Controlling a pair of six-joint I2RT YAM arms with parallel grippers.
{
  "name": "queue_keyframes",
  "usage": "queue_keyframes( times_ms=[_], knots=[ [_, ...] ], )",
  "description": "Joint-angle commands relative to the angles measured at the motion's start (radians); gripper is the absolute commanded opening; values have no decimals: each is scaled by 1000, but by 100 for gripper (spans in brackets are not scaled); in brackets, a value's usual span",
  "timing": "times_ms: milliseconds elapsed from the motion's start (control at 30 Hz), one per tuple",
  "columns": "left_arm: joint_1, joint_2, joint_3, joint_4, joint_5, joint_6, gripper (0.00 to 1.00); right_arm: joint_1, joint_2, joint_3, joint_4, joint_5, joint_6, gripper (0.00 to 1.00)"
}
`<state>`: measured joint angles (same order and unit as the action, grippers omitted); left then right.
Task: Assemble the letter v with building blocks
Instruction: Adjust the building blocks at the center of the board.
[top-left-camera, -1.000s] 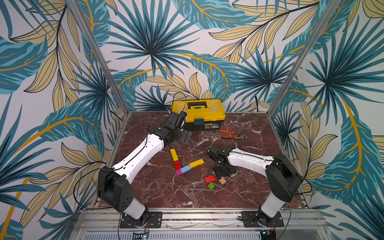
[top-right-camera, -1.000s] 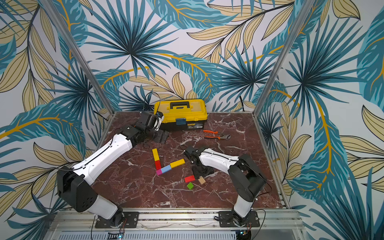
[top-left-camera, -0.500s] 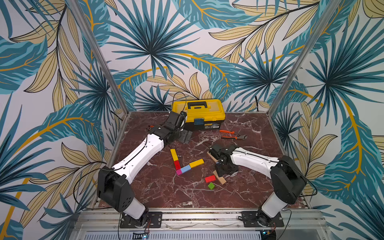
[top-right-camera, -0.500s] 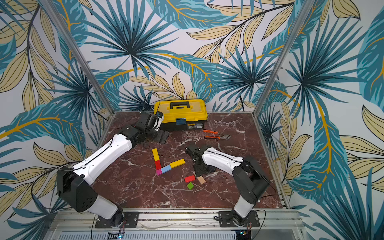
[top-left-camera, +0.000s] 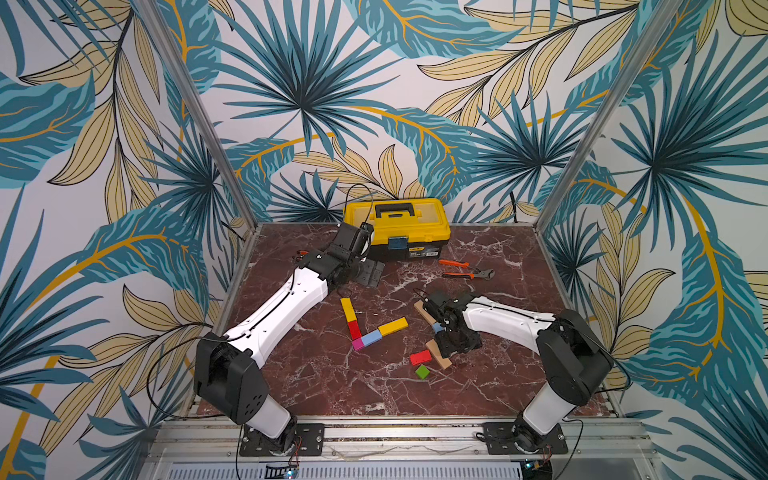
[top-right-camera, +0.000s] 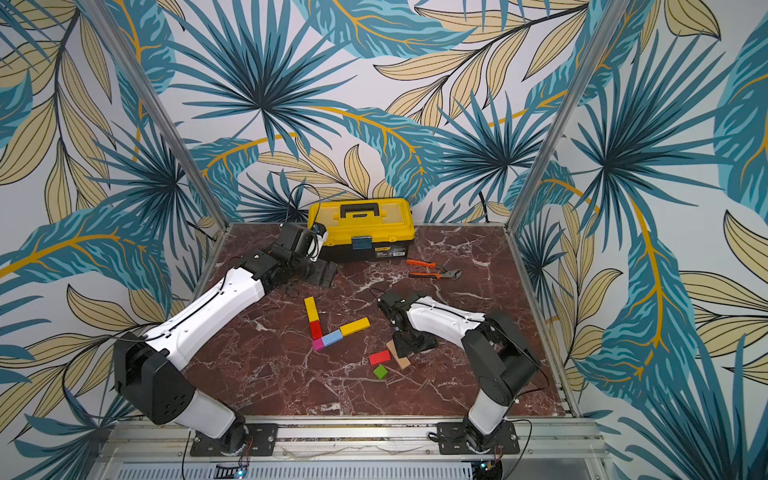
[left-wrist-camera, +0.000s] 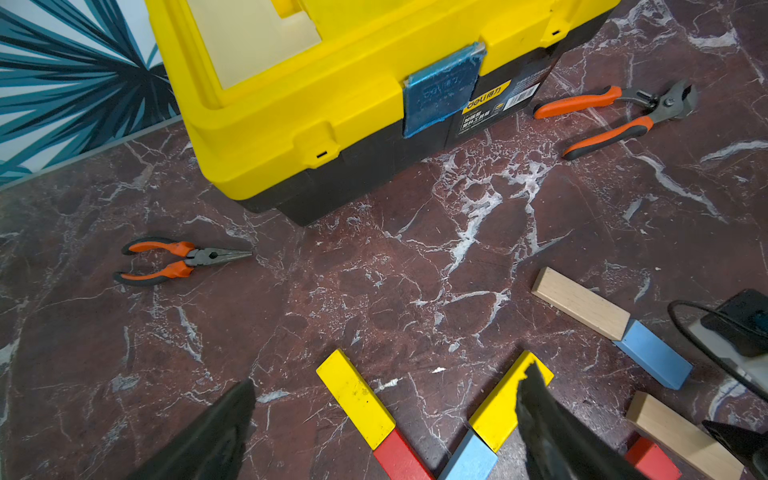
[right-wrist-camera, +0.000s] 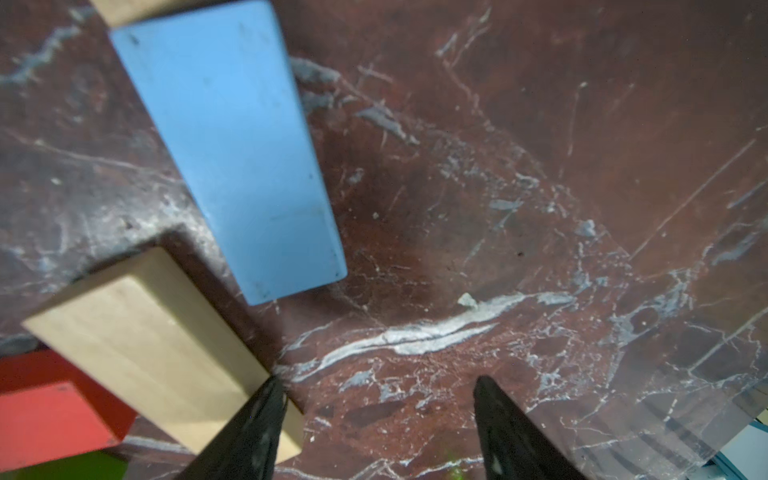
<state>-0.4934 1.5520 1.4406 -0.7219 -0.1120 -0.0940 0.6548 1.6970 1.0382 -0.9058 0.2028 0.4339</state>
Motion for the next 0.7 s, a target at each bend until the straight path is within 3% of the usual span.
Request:
queue_keyframes(
  times_ms=[0,300,667],
  knots=[
    [6,-37,-8,12,-7,10,99,20,32,-5,25,-33,2,74],
    [6,-40,-11,12,-7,10,100,51,51,38,32,-40,9,74],
    [6,-41,-9,11,-6,11,99,91,-80,61,-9,-53,-26,74]
  ],
)
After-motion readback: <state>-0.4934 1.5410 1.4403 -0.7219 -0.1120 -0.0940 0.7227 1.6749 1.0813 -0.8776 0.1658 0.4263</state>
